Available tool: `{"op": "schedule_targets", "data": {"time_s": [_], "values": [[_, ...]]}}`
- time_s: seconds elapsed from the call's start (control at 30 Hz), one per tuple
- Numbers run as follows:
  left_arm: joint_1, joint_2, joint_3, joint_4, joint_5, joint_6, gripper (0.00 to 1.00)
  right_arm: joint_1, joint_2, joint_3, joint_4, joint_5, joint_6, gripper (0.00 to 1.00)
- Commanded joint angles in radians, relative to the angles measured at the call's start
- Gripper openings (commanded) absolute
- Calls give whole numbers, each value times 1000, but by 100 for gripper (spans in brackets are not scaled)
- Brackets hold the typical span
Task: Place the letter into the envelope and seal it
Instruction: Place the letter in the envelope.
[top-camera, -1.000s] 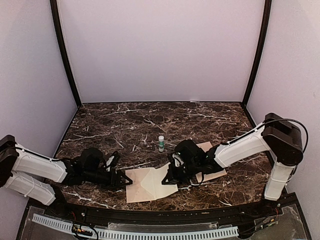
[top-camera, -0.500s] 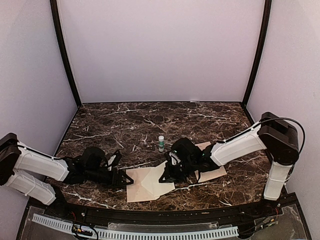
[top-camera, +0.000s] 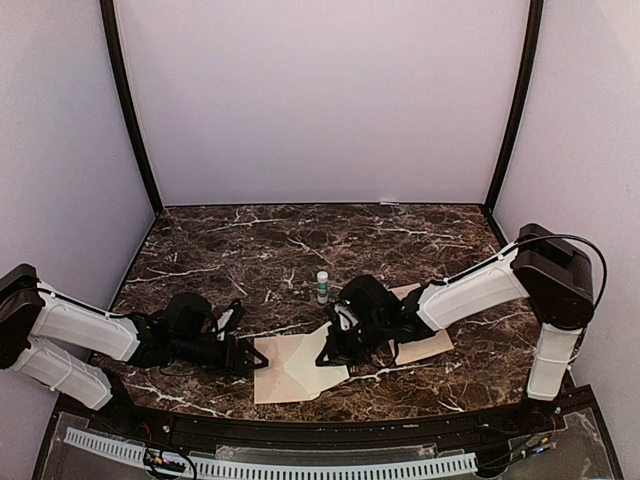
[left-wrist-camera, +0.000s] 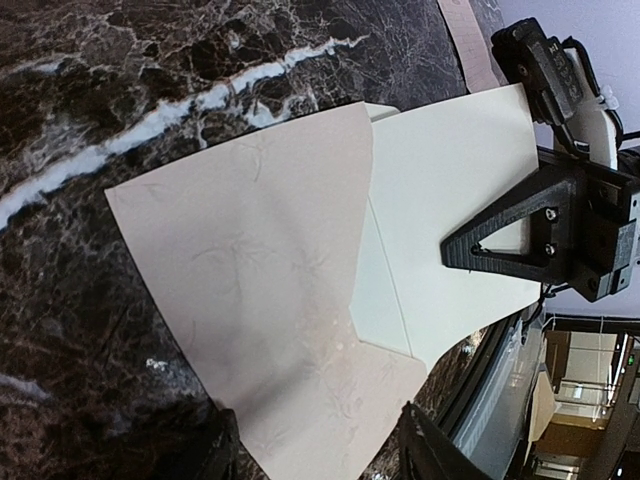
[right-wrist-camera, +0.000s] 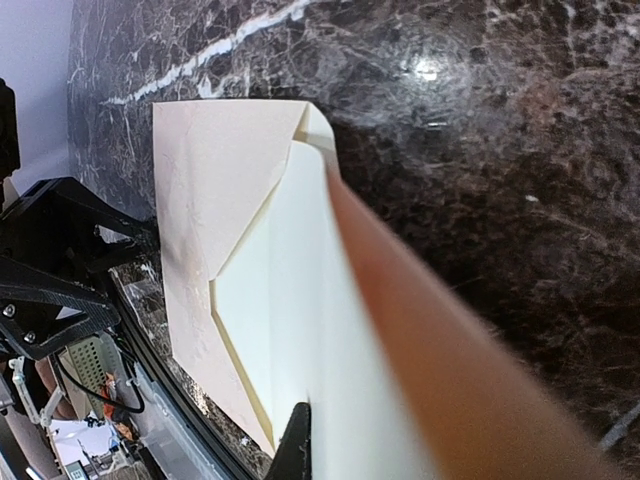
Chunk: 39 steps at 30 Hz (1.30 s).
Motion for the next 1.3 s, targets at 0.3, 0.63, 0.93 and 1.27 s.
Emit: {"op": "schedule_targets", "data": {"time_s": [0.3,0.63,0.93,1.27], "values": [[5,27,-1,-63,-26,13,53,-7,18,37,-14,-7,-60,0],[5,36,-6,-35,0,9,52,4,38,18,64,-22,-20,0],[6,41,-8,-24,5,6,52,14,65,36,84,-28,-13,0],[6,44,-11,-2,15,-3,52,23,91,54,116,-41,6,0]]}}
